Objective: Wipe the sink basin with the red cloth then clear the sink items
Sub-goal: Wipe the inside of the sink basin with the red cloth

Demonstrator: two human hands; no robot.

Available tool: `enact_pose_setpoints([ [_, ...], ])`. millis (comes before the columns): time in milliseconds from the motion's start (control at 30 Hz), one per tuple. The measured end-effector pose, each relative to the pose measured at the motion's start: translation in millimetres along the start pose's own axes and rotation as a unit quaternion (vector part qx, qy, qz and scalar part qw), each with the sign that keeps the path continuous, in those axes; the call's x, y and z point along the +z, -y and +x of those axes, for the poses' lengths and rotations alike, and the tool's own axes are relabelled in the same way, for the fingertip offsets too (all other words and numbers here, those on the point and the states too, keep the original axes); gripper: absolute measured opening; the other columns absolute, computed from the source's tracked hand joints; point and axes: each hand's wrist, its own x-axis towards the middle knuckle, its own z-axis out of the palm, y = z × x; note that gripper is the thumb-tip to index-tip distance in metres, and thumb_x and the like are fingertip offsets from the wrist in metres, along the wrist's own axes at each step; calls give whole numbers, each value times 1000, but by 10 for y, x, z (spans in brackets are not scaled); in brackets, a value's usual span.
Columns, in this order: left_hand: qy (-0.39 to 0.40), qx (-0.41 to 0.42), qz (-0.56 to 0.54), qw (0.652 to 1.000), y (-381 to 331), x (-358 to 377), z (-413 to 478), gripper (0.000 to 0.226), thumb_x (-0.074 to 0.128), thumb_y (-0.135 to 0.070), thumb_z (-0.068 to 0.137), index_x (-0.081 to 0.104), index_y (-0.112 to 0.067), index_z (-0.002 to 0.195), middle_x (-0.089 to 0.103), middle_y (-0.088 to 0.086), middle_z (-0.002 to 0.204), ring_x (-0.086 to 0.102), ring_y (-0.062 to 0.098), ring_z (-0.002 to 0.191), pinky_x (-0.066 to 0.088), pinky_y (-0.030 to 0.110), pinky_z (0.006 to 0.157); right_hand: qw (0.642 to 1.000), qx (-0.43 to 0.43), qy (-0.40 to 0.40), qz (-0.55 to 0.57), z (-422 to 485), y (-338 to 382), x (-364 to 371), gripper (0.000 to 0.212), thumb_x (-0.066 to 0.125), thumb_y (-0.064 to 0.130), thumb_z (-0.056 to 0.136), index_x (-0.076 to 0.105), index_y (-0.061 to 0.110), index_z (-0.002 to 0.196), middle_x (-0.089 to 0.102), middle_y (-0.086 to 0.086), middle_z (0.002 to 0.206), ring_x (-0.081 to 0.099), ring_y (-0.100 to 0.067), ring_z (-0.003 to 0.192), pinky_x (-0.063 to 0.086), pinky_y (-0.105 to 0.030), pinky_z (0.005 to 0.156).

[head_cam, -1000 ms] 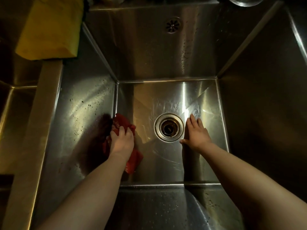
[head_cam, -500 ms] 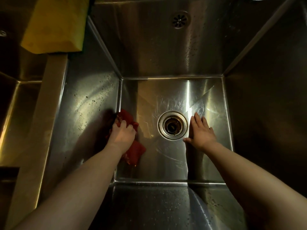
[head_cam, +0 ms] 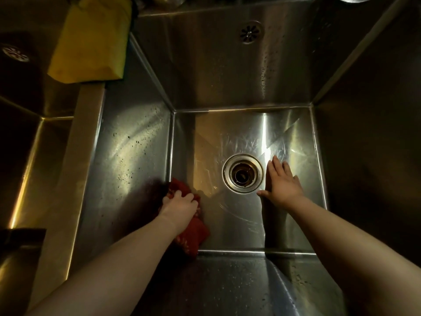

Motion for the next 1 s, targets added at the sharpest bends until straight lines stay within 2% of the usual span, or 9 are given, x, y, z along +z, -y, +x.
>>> enact_pose_setpoints([
  [133,-56,28,-56,997,-131,-84,46,45,49,-10,89,42,-18,133,34,1,137,31,30,124,37,53,95,1000,-3,-7,-4,-8,1,-4,99,59,56,81,-2,19,150,-15,1,158,-9,-26,145,17,-52,114],
  [233,-114,17,-118,986,-273,-176,130,46,47,-11,89,40,-20,134,32,0,139,28,30,126,36,54,94,1000,-3,-6,4,-16,-25,-18,97,60,55,82,0,20,150,-13,2,158,-8,-25,146,18,-51,114],
  [467,-202,-70,-319,923,-521,-229,241,44,42,-17,96,36,-25,139,30,-6,144,24,26,130,32,55,101,1000,-8,-16,21,16,-28,-42,89,55,53,86,2,21,150,-7,3,159,-1,-25,146,24,-48,114],
  [567,-200,-57,-356,911,-523,-176,246,44,35,-29,100,30,-25,144,28,-5,149,24,24,133,32,49,106,999,-26,-33,27,23,-16,-62,78,51,48,90,7,21,150,-2,1,159,3,-28,146,24,-48,114],
  [667,-206,-53,-329,920,-343,-152,231,49,24,-47,99,17,-38,146,15,-7,155,13,25,141,24,58,107,992,-92,-59,60,2,86,-105,68,48,44,93,17,21,149,8,1,159,9,-25,145,20,-41,116],
  [767,-218,-53,-252,941,-79,-125,243,51,17,-52,97,5,-46,146,1,-11,158,-5,27,145,13,63,110,972,-194,-70,114,-30,392,-149,62,50,42,93,28,23,147,18,1,157,14,-20,144,17,-31,114],
  [867,-205,-43,-198,957,156,-57,264,52,17,-52,97,1,-46,146,-8,-12,158,-16,26,144,5,59,115,958,-263,-26,113,-82,704,-107,66,46,54,90,24,29,147,15,4,158,14,-20,144,18,-36,115],
  [1000,-223,-63,-148,962,324,81,252,53,16,-50,97,1,-43,147,-3,-6,159,-9,28,145,5,50,115,946,-314,44,72,-136,990,96,83,47,67,82,11,33,149,4,5,159,3,-19,146,16,-44,117],
])
